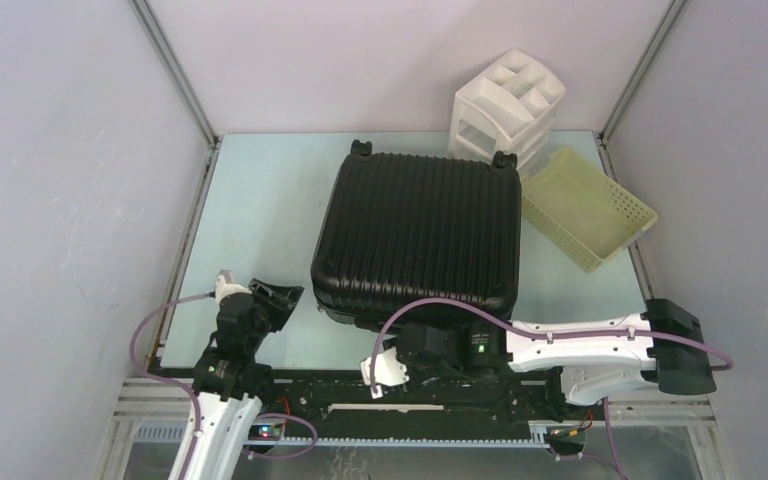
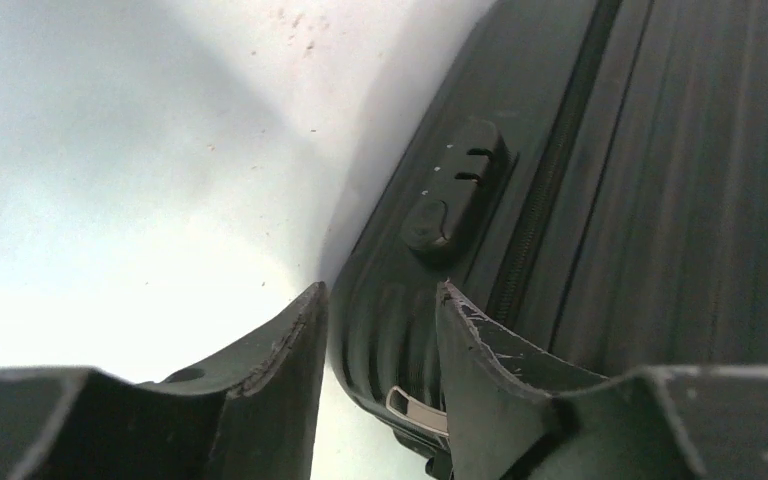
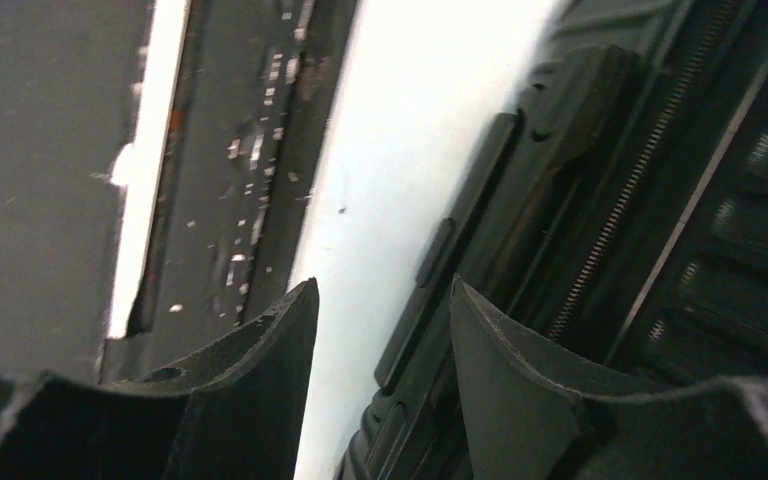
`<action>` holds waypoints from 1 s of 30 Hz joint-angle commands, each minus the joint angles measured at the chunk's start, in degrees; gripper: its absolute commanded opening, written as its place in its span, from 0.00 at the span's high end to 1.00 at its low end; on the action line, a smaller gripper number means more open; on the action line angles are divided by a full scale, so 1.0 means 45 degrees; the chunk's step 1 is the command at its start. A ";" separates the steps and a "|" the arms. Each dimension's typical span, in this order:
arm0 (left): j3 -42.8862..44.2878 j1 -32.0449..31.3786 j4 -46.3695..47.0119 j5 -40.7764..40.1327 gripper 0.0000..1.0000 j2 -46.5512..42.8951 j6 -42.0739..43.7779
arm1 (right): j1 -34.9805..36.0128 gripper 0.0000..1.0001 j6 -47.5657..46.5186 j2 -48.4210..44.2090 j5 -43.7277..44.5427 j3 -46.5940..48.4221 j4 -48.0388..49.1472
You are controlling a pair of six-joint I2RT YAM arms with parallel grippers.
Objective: Open, take out, and arrange the luggage
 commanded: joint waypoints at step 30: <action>0.1390 -0.0052 -0.0321 0.1577 0.51 -0.0055 0.1633 | -0.3153 0.95 0.1398 -0.1508 0.0049 -0.2145 0.1513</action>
